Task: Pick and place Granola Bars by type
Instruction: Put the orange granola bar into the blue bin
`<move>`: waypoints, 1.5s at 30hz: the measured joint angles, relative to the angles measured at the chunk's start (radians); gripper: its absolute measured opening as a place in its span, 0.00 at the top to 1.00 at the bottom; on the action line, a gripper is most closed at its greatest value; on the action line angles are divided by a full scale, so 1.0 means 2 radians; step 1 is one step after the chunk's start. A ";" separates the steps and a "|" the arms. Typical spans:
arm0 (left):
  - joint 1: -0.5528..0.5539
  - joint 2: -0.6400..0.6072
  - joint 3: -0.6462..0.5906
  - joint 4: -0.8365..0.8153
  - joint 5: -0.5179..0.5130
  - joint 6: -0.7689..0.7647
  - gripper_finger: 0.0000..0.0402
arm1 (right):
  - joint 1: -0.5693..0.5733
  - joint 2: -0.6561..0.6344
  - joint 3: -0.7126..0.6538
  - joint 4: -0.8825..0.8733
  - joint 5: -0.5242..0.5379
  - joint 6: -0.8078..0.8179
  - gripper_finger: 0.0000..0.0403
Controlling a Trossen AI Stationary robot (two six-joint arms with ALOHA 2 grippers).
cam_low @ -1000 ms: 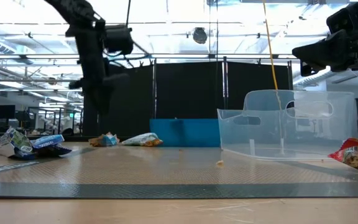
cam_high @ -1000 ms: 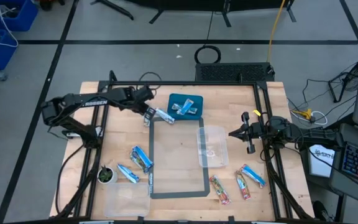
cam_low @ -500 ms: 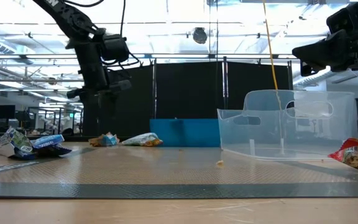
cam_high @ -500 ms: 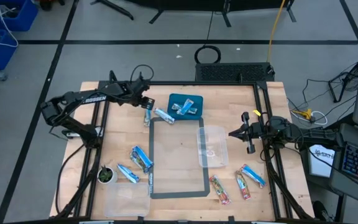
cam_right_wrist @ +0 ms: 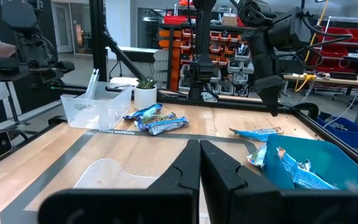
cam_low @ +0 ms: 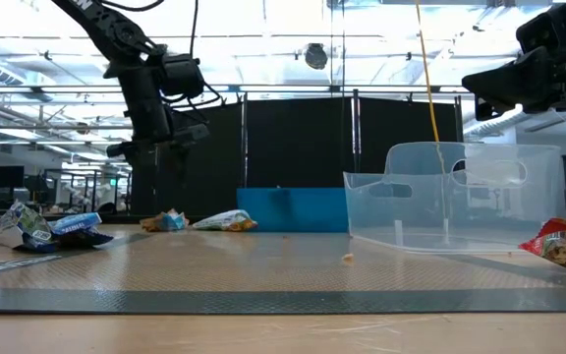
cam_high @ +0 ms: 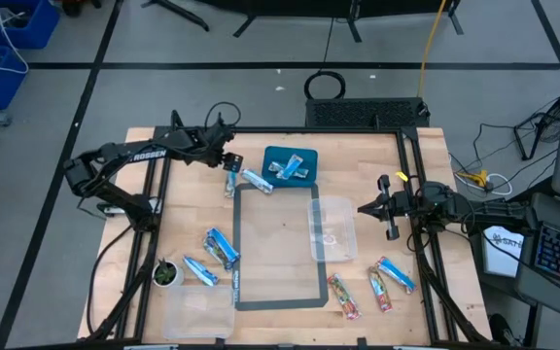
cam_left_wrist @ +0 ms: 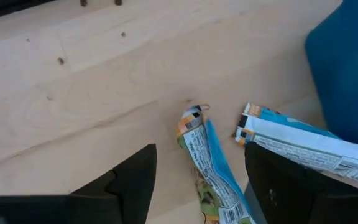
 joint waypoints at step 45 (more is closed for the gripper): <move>0.044 0.073 -0.075 0.138 0.074 0.029 0.38 | 0.000 0.000 0.000 0.000 0.000 0.000 0.99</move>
